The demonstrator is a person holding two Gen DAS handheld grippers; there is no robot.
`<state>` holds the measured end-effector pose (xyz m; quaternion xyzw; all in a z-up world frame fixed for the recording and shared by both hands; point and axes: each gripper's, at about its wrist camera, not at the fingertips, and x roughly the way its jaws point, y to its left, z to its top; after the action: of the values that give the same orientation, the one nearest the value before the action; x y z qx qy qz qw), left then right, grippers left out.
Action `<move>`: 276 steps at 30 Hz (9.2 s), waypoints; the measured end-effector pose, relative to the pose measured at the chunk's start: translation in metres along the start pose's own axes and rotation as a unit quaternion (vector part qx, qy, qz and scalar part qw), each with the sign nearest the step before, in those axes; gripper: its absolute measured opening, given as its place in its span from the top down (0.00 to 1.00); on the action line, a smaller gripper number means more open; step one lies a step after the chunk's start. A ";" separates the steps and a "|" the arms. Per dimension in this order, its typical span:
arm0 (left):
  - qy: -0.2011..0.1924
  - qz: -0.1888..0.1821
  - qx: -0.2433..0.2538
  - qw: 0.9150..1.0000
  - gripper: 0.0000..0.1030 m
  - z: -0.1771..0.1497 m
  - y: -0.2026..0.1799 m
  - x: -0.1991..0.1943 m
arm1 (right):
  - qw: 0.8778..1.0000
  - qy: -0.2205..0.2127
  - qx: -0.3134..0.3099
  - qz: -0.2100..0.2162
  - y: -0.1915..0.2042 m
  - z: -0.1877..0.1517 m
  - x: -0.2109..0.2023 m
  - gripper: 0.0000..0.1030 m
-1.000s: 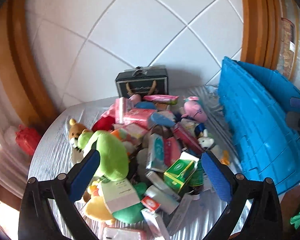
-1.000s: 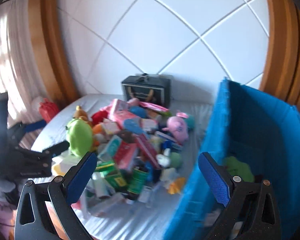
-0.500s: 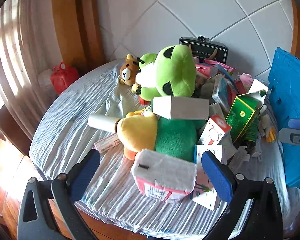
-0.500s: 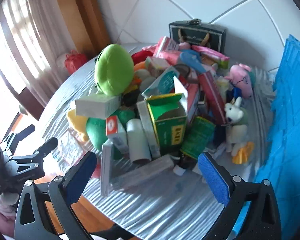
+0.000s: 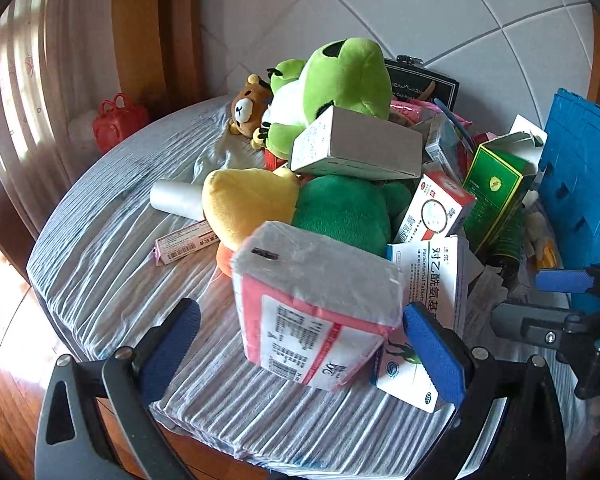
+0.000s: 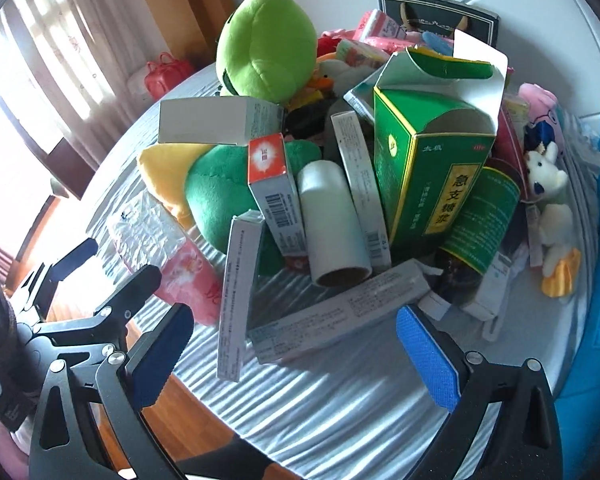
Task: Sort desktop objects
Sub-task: 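Move both tools back over the pile on the table, then grasp the pink-white tissue pack with left tool while right tool grasps white medicine box, then carry the tissue pack and white box over the blue crate with both tools, then open both tools to drop the tissue pack and box into the crate, then move both tools back over the pile on the bed, then grasp the slim pink-white medicine box with left tool while right tool grasps white plush bunny, then carry the slim box and plush bunny over the blue crate with both tools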
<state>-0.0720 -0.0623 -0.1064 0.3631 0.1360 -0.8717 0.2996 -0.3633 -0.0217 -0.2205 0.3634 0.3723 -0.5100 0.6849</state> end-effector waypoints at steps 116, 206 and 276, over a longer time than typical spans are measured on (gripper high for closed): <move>0.371 -0.122 0.487 0.781 0.00 0.051 -0.605 0.027 | 0.913 0.313 0.168 -0.200 -0.440 -0.117 -0.193 0.21; 0.244 -0.021 0.137 0.960 0.28 0.075 0.141 0.169 | 0.930 0.212 0.110 -0.279 -0.074 0.045 0.019 0.22; -0.035 -0.266 0.339 0.902 0.82 0.241 -0.378 -0.127 | 0.907 -0.133 0.271 -0.292 -0.112 -0.001 -0.380 0.67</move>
<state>-0.3694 0.1783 0.1600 0.3625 -0.0866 -0.9245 -0.0800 -0.5493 0.1177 0.1005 0.3389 0.2144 -0.8123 0.4234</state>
